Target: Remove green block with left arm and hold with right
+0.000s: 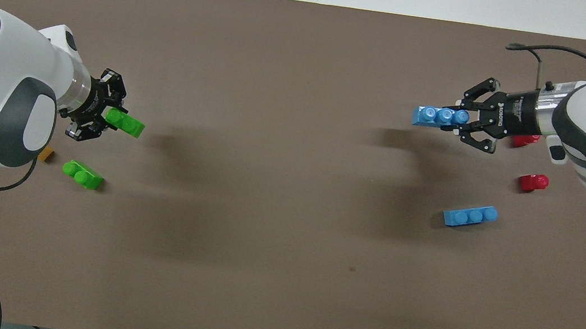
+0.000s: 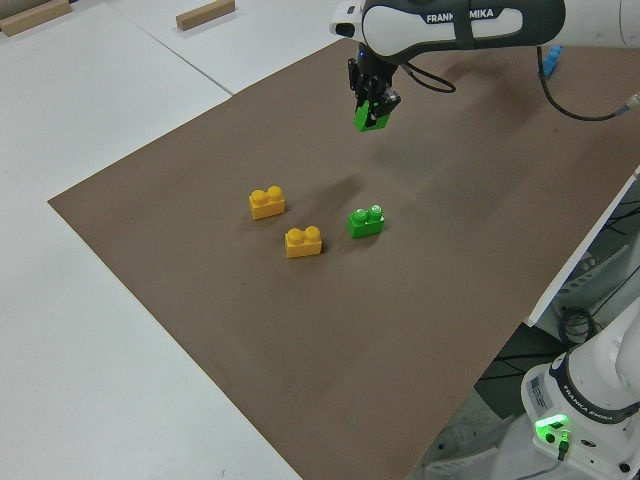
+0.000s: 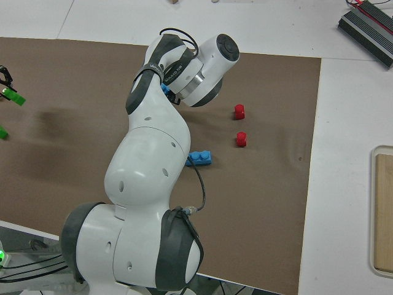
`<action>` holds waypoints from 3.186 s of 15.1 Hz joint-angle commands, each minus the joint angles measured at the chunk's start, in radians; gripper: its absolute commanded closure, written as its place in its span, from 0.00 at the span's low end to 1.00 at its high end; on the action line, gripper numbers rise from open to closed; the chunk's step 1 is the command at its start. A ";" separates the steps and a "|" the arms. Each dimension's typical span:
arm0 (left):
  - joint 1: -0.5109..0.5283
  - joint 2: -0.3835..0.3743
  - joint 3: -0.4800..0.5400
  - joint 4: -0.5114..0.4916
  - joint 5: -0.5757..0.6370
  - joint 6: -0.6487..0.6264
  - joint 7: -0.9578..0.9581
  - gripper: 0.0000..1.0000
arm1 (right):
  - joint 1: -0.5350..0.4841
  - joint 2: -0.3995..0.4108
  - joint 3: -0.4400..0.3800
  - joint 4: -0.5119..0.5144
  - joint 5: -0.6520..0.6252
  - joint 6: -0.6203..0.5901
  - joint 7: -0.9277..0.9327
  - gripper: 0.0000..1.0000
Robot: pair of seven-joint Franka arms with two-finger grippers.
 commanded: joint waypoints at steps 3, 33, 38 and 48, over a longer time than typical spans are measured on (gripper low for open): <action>0.092 -0.028 -0.010 -0.085 -0.018 0.090 0.156 1.00 | -0.078 0.010 0.018 -0.041 -0.054 -0.018 -0.087 1.00; 0.129 0.083 -0.009 -0.081 -0.023 0.183 0.401 0.00 | -0.071 0.036 0.016 -0.076 -0.083 0.108 -0.249 0.10; 0.115 -0.009 -0.010 -0.044 -0.018 0.075 0.459 0.00 | -0.063 -0.016 0.016 -0.061 -0.172 0.079 -0.213 0.08; 0.128 -0.123 -0.006 0.157 -0.007 -0.216 0.979 0.00 | -0.063 -0.144 0.024 0.053 -0.396 -0.087 -0.361 0.06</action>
